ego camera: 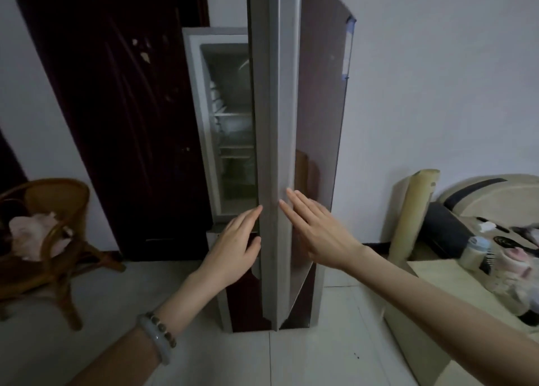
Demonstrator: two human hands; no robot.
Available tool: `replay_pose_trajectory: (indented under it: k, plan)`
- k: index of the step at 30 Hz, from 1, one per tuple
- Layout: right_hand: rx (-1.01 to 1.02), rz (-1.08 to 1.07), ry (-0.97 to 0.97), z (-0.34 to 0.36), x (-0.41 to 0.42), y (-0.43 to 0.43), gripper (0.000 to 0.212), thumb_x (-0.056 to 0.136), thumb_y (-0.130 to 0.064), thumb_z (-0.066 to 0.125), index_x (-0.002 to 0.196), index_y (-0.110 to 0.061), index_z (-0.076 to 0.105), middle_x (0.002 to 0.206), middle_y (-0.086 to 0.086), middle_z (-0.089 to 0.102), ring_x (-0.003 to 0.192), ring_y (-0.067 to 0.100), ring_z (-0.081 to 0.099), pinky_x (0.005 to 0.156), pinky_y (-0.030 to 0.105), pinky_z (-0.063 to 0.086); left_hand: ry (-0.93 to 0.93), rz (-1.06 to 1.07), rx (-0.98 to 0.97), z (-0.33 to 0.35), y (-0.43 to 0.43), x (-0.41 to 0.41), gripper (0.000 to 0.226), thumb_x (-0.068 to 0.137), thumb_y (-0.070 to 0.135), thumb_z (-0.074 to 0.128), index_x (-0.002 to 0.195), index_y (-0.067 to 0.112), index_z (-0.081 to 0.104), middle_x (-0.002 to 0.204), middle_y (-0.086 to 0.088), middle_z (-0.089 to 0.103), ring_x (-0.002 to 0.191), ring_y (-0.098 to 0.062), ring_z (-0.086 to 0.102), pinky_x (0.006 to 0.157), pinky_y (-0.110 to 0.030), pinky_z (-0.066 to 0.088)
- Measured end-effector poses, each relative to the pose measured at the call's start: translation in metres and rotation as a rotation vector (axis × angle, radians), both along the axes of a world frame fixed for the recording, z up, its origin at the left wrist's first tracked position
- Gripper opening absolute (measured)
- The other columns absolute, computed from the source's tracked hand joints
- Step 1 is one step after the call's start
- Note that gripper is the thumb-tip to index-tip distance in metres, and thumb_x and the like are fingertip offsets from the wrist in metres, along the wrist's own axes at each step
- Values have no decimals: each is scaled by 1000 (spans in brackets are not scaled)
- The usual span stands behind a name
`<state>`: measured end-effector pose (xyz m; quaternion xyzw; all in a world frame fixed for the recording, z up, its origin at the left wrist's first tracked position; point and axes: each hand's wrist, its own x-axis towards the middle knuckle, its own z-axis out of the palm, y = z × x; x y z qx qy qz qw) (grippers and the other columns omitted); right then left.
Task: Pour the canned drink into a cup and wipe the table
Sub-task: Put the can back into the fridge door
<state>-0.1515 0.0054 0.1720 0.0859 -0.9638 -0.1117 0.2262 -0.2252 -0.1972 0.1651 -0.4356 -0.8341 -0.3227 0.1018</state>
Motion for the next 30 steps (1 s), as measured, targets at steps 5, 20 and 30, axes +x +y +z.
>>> replay_pose_trajectory:
  k: [5,20,30]
  plan:
    - [81,47,9,-1,-69,-24,92,71,-14,69,149,-9,21,154,21,17,143,33,11,112,40,14,-70,65,-42,-6,-19,-63,70,95,22,52,151,26,11,155,5,22,139,-11,29,113,-34,31]
    - [255,183,68,-2,-288,-36,83,63,-22,72,140,-10,43,152,18,28,139,36,29,111,47,26,-410,135,44,0,-35,-269,81,88,22,65,149,24,11,141,-2,40,126,-10,43,108,-31,36]
    - [264,171,90,-4,-379,-28,81,65,-15,69,141,-10,40,152,23,23,140,35,25,113,45,21,-518,89,181,0,-25,-360,79,87,10,63,149,21,15,143,0,38,129,-13,39,108,-29,32]
